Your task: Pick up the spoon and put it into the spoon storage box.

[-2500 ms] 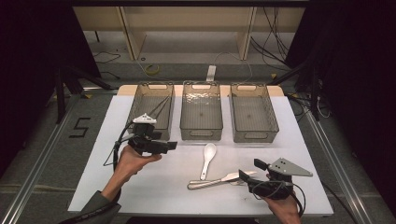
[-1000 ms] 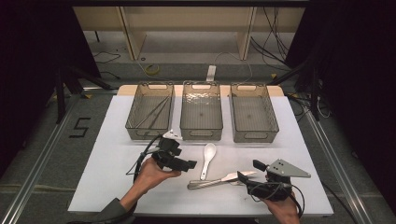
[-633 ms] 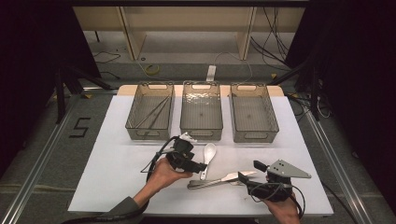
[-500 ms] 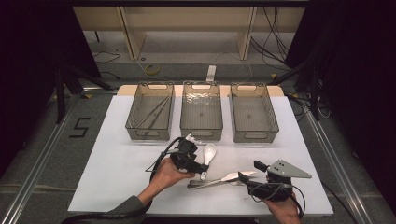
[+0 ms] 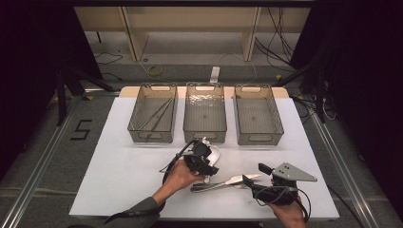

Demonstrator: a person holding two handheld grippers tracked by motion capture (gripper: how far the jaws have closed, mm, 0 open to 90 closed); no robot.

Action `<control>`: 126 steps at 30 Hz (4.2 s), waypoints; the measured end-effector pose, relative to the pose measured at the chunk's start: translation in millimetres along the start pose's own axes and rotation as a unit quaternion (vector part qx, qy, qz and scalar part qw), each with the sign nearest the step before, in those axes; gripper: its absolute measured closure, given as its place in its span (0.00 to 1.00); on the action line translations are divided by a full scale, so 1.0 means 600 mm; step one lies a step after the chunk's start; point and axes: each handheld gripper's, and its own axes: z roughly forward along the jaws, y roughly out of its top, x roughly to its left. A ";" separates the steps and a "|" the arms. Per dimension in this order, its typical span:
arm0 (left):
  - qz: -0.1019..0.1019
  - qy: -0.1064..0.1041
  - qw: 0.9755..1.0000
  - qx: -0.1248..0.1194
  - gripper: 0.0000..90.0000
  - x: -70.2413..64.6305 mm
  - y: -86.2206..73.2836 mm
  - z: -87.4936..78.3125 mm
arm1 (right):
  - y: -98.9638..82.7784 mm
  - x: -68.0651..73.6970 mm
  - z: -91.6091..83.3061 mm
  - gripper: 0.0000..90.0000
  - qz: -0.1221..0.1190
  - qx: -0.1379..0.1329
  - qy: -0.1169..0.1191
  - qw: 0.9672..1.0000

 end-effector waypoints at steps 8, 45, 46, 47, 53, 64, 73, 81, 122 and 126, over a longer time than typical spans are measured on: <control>-0.006 0.011 1.000 0.014 0.60 0.011 -0.005 0.006 | 0.000 0.000 0.001 0.31 -0.002 0.001 0.000 1.000; 0.036 0.025 0.998 0.033 0.95 0.001 -0.004 0.009 | -0.001 -0.001 0.003 0.31 -0.003 0.003 -0.003 1.000; 0.035 0.023 0.999 0.033 0.95 0.002 -0.004 0.009 | -0.001 -0.001 0.003 0.31 -0.003 0.004 -0.003 1.000; 0.035 0.021 0.999 0.032 0.95 0.003 -0.004 0.008 | -0.001 -0.001 0.003 0.31 -0.003 0.004 -0.003 1.000; 0.039 0.019 0.999 0.023 0.95 0.005 -0.003 0.003 | 0.000 -0.002 0.002 0.31 -0.001 0.002 -0.002 1.000; 0.032 0.016 0.999 -0.026 0.95 0.017 0.013 -0.040 | -0.001 -0.003 0.002 0.31 -0.001 0.003 -0.002 1.000; 0.017 0.026 0.997 -0.064 0.95 0.044 0.032 -0.074 | -0.001 -0.003 0.002 0.31 -0.001 0.002 -0.001 1.000; 0.000 0.043 0.995 -0.092 0.95 0.078 0.063 -0.105 | -0.001 -0.002 0.002 0.31 -0.001 0.002 -0.001 1.000; -0.096 0.061 0.987 -0.114 0.95 0.190 0.130 -0.093 | -0.001 -0.001 0.003 0.31 -0.002 0.004 0.003 1.000; -0.100 0.060 0.987 -0.114 0.95 0.194 0.131 -0.089 | -0.001 -0.001 0.003 0.31 -0.002 0.004 0.003 1.000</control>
